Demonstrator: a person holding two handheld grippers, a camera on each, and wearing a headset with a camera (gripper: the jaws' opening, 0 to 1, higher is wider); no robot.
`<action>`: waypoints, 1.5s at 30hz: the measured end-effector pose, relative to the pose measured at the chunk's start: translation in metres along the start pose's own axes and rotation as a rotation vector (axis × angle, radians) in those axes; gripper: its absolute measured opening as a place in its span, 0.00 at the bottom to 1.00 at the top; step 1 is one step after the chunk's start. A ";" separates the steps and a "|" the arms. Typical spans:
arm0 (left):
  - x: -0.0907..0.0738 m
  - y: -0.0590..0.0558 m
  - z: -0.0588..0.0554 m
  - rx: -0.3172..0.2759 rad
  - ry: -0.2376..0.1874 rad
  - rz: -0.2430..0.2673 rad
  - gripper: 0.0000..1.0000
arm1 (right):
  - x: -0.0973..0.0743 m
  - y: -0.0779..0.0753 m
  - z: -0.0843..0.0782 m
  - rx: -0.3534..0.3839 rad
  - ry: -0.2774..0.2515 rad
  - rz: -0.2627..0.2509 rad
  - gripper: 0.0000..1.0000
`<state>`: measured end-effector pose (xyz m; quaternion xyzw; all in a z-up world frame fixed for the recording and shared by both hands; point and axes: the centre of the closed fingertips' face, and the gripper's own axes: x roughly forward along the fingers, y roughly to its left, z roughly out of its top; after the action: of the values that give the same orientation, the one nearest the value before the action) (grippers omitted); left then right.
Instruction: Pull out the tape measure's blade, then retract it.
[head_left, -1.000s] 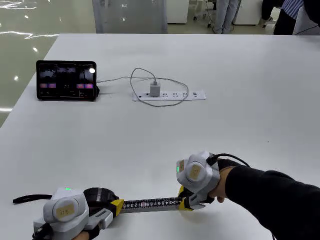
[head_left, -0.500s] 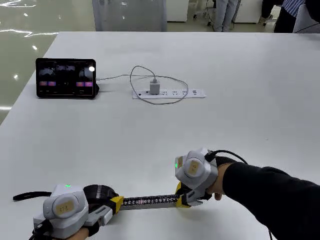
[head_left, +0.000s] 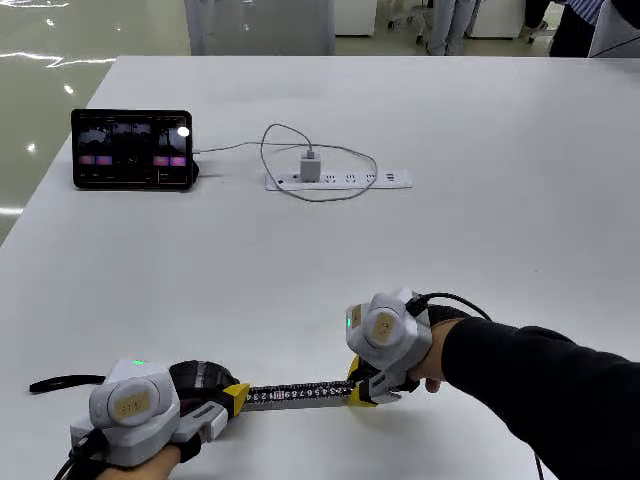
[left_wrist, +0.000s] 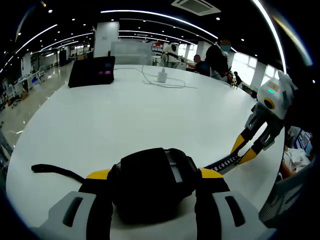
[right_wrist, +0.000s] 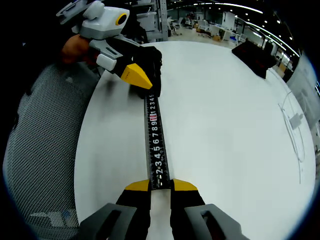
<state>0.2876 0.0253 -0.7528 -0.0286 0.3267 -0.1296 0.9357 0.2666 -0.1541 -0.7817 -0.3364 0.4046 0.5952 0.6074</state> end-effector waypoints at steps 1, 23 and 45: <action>0.000 0.000 0.000 0.000 0.000 0.000 0.62 | 0.000 0.000 0.000 0.000 0.000 0.000 0.11; 0.000 0.001 0.001 -0.014 -0.006 -0.010 0.62 | 0.004 0.001 0.009 0.015 -0.010 0.004 0.10; 0.000 0.001 0.000 -0.017 -0.004 -0.010 0.62 | 0.009 0.001 0.019 0.010 -0.012 0.013 0.11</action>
<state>0.2880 0.0262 -0.7525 -0.0385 0.3258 -0.1317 0.9354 0.2666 -0.1329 -0.7808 -0.3274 0.4061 0.5991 0.6074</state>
